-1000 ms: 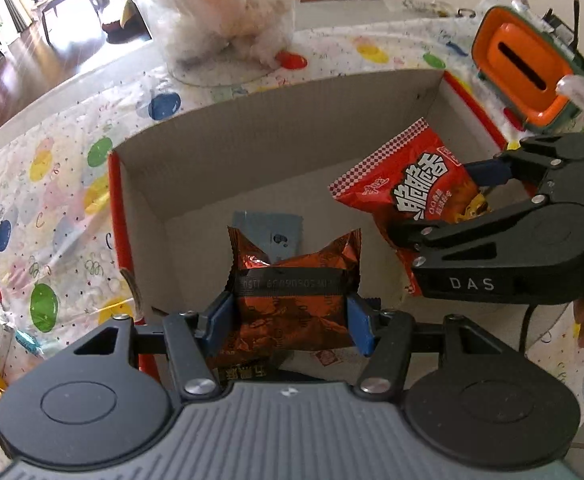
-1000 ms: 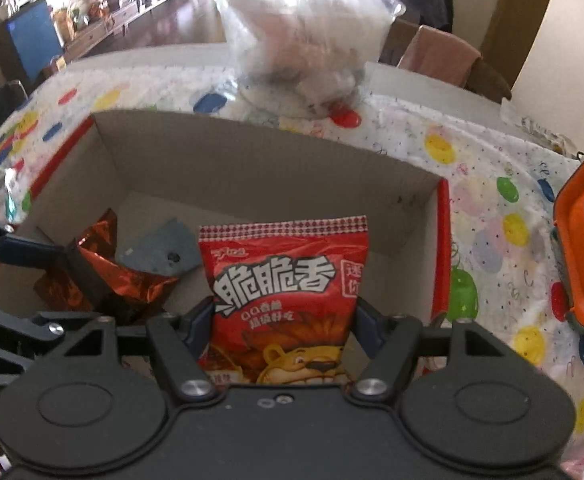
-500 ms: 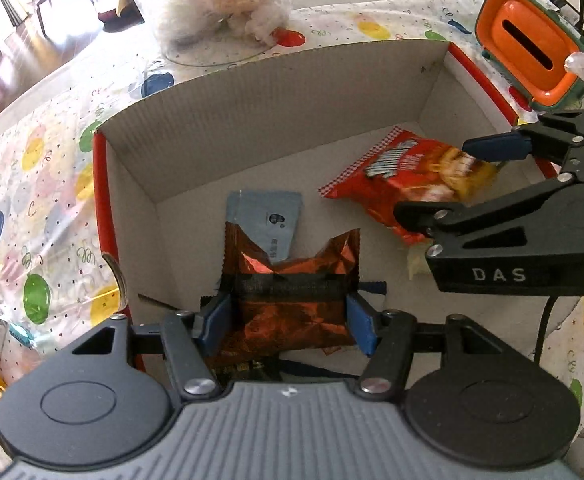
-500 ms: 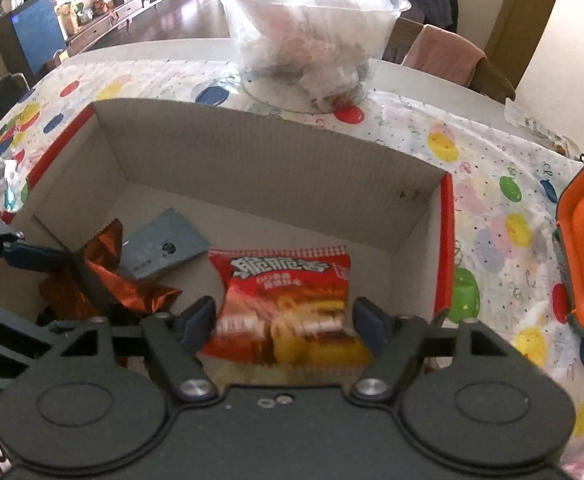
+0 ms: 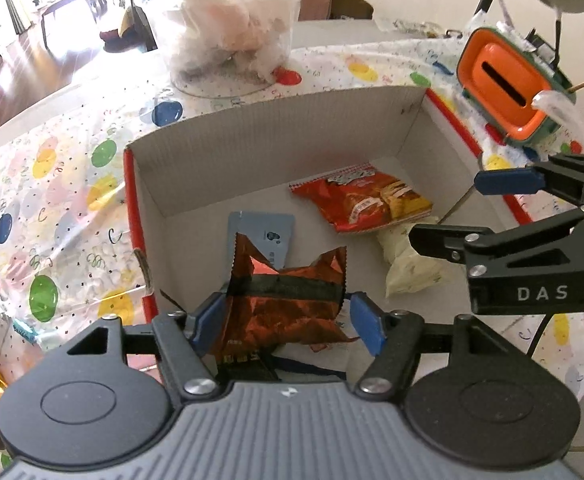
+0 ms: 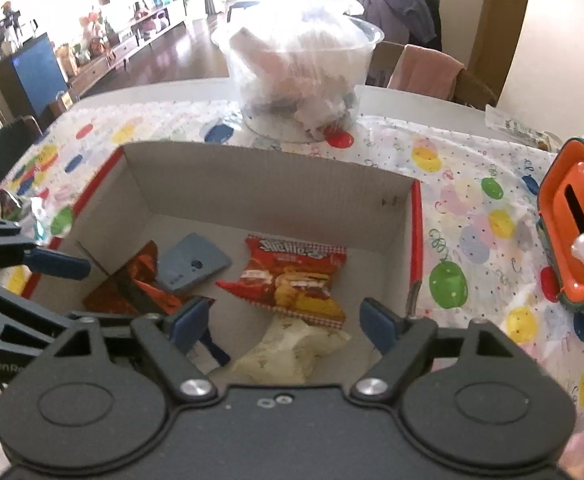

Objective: Organize snacks
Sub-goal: 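Carry both packets into the red box and open both tools, then withdraw both tools from the box back over the table snacks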

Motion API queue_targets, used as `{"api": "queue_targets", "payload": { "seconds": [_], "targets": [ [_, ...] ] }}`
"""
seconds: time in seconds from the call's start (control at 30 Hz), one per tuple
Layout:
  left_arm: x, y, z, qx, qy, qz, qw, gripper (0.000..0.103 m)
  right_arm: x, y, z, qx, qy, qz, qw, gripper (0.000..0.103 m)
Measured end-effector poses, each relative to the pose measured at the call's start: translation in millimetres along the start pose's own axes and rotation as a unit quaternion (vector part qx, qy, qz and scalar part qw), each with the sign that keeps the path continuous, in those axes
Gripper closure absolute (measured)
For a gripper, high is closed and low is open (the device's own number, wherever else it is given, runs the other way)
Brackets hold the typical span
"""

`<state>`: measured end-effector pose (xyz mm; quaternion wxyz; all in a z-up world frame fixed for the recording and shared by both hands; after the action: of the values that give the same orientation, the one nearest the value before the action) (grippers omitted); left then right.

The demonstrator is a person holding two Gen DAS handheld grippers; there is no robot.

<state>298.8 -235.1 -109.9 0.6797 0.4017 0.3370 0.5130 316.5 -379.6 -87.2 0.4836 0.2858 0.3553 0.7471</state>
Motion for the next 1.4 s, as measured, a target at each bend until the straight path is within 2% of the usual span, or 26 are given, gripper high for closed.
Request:
{"api": "queue_targets", "payload": {
  "seconds": [0.3,0.37,0.43,0.6,1.0,1.07,1.13,1.4],
  "targets": [
    [3.4,31.7,-10.1,-0.046,-0.003,0.000,0.9989,0.034,7.6,37.8,-3.2,-0.039,-0.029,0.028,0.998,0.017],
    [5.1,40.6,-13.6,-0.060,-0.006,-0.002,0.9982,0.031,10.7,46.0,-5.0,-0.048,-0.034,0.032,0.998,0.017],
    [8.2,50.5,-17.8,-0.077,-0.006,-0.002,0.9970,0.027,14.4,53.8,-6.3,-0.058,-0.038,0.034,0.997,0.014],
    [16.9,73.4,-26.6,-0.107,-0.002,-0.006,0.9942,0.027,25.8,70.6,-10.5,-0.081,-0.048,0.043,0.995,0.008],
    [53.9,120.6,-55.8,-0.170,0.013,0.001,0.9854,0.024,71.5,94.6,-24.4,-0.122,-0.066,0.061,0.989,0.000],
    [61.7,128.6,-62.8,-0.181,0.017,0.002,0.9834,0.019,82.5,96.8,-26.6,-0.126,-0.067,0.065,0.988,0.000],
    [71.6,136.1,-69.5,-0.193,0.023,0.001,0.9810,0.019,93.9,97.3,-28.8,-0.127,-0.067,0.068,0.987,0.000],
    [120.9,148.3,-101.2,-0.186,0.047,0.004,0.9814,0.019,145.6,89.5,-38.5,-0.118,-0.059,0.073,0.989,0.000]
  ]
}}
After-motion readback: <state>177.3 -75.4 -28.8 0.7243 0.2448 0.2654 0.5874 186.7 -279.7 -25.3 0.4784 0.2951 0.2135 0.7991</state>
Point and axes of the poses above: each gripper's, at about its wrist camera, not at the fingertips, and y roughly against the way its jaws point, x to its left, z to its top, the point moved 4 cm from there along -y, roughly the way its jaws point, and after that the axes turned 4 degrees about -y, right-handed, at the moved point
